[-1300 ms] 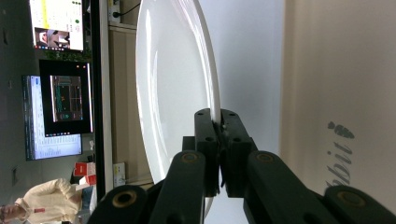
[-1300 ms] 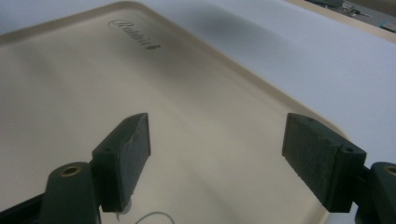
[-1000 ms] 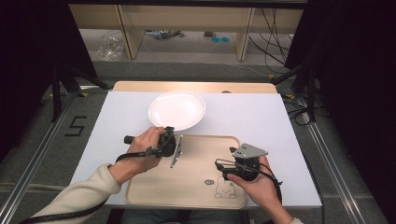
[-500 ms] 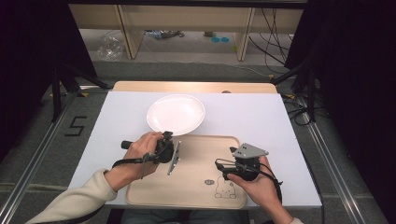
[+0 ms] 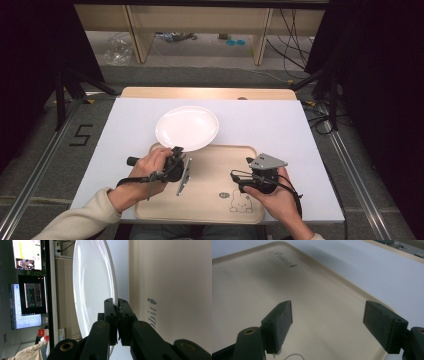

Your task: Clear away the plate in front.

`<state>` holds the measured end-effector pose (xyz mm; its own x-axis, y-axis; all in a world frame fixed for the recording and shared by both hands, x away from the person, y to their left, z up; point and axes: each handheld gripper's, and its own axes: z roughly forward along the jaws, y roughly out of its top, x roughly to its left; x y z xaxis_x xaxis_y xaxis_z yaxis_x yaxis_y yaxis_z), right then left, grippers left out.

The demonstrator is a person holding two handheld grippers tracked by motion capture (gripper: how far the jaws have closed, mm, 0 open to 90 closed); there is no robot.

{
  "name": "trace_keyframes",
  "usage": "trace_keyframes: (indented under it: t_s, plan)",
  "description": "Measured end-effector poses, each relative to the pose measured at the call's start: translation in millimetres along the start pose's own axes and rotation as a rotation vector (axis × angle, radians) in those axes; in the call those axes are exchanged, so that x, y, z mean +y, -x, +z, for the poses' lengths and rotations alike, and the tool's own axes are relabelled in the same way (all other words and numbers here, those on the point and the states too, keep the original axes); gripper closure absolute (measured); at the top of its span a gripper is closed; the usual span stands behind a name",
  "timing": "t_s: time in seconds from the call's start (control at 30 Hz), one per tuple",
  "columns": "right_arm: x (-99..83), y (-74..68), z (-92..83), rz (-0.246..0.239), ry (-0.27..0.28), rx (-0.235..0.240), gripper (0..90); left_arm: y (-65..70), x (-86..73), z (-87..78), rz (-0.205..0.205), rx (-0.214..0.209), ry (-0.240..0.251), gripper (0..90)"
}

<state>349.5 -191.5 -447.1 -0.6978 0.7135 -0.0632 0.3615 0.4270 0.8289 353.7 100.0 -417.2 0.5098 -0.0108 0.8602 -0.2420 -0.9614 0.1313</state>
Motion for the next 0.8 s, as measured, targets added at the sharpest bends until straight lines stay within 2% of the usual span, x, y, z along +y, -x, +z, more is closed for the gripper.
trace_keyframes:
  t_s: [0.27,0.8]
  plan:
    - [-0.1,-0.2,-0.4,0.011,-0.006,-0.004,24.7,4.7,2.2,-7.4,0.006,0.000,0.011,87.3]
    - [0.0,0.9,-0.6,0.000,0.002,-0.008,24.6,15.3,8.5,-22.8,0.024,-0.010,0.039,87.3]
